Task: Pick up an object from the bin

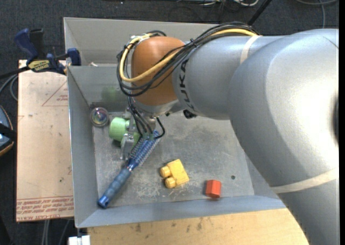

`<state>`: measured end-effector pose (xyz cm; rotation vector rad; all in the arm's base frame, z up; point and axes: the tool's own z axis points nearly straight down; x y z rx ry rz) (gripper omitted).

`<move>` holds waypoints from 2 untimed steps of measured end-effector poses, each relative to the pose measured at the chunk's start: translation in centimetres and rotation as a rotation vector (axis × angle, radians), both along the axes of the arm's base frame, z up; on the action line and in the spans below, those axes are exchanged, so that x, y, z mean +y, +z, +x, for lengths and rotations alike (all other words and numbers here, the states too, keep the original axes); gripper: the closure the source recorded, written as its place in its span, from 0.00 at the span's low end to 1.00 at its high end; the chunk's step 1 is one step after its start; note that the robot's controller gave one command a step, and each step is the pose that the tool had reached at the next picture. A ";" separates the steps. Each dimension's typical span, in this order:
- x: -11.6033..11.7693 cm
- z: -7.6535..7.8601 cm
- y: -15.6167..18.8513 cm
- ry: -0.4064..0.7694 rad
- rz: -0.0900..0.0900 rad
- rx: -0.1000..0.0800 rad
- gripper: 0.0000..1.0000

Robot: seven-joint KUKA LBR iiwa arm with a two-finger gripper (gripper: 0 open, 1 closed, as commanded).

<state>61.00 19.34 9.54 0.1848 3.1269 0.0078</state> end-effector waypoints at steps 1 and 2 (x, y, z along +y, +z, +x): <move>-2.0 -0.2 -0.6 0.029 0.003 -0.015 0.00; -2.1 -0.2 -0.6 0.025 0.005 -0.015 1.00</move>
Offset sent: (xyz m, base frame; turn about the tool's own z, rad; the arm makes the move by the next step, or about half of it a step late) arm -0.0149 -0.0437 -0.0254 -0.0350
